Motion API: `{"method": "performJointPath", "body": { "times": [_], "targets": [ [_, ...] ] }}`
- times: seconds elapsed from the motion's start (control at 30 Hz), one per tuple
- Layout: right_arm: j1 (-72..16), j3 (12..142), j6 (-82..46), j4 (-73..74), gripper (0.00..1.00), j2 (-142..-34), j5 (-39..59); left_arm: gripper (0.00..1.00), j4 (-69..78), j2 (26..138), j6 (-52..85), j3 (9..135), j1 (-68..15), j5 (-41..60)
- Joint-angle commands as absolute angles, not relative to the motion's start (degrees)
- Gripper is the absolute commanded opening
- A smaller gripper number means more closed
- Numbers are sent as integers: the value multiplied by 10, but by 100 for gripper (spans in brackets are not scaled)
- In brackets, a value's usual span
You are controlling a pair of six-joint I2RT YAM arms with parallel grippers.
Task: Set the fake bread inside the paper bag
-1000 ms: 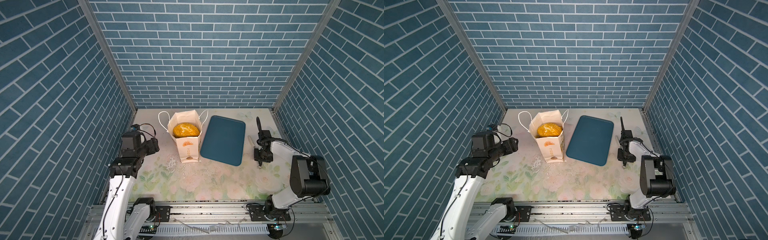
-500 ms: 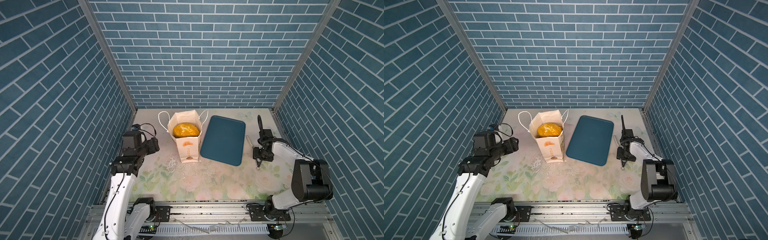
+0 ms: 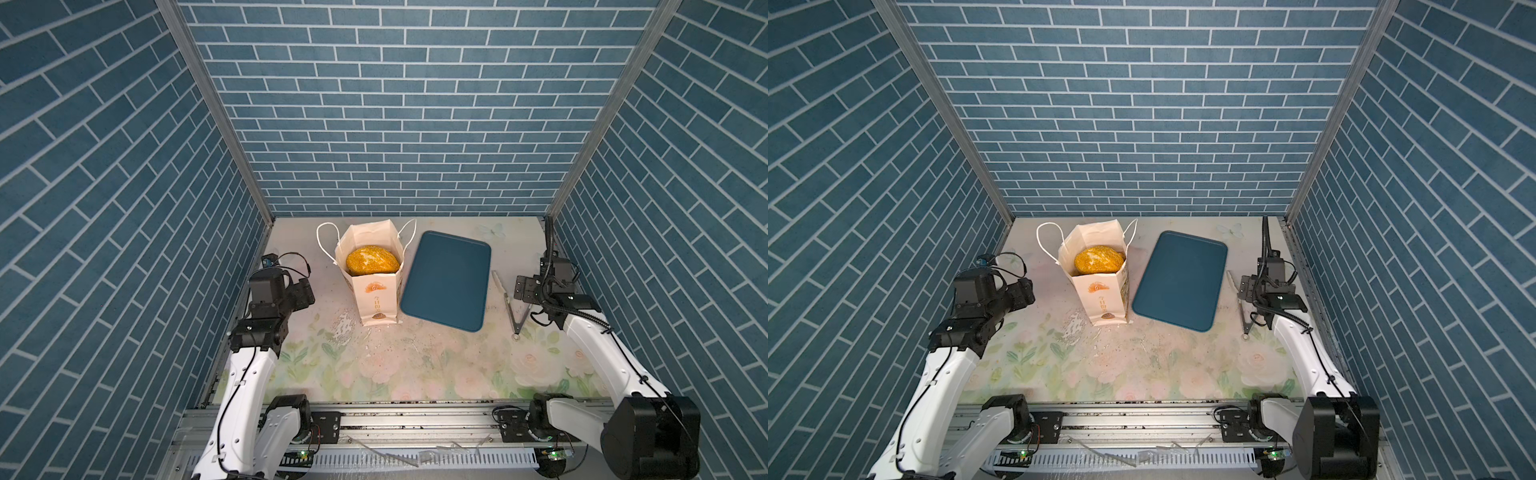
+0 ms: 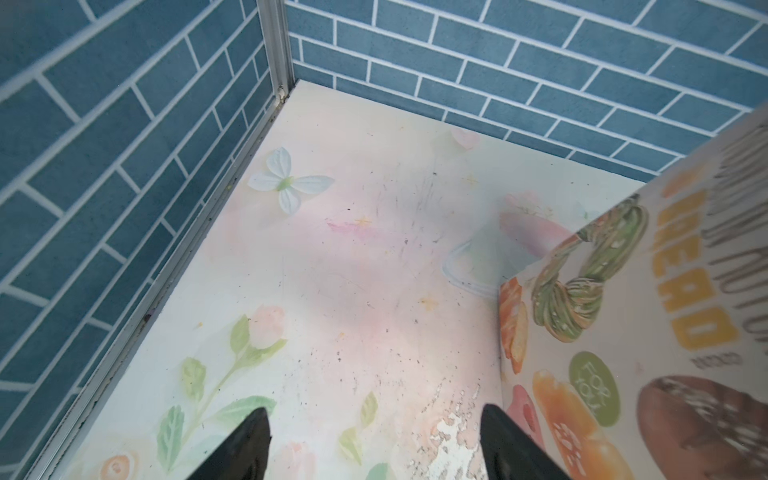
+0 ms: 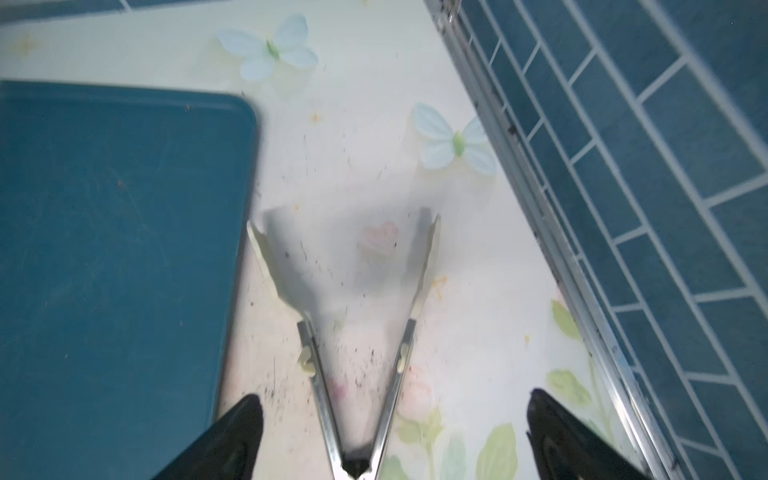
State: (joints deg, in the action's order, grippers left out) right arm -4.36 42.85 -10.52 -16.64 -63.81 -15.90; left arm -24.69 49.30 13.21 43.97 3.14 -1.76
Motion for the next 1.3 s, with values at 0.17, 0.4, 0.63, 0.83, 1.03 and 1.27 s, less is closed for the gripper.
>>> {"method": "performJointPath", "body": {
  "times": [0.17, 0.4, 0.63, 0.83, 1.03, 1.27],
  "targets": [
    [-39, 213, -34, 343, 99, -688, -186, 82, -13, 567, 144, 350, 43, -163],
    [-33, 167, -3, 528, 99, -780, -140, 93, 139, 636, 116, 295, 41, -187],
    [-26, 138, 4, 683, 99, -895, -105, 100, 304, 702, 65, 247, 1, -193],
    [-21, 170, 0, 609, 99, -886, -98, 99, 403, 780, 4, 228, -30, -193],
    [-22, 169, -24, 615, 99, -888, -166, 100, 634, 889, -40, 161, -52, -170],
    [-21, 197, -25, 563, 99, -888, -161, 100, 540, 882, -31, 205, -50, -168]
  ]
}}
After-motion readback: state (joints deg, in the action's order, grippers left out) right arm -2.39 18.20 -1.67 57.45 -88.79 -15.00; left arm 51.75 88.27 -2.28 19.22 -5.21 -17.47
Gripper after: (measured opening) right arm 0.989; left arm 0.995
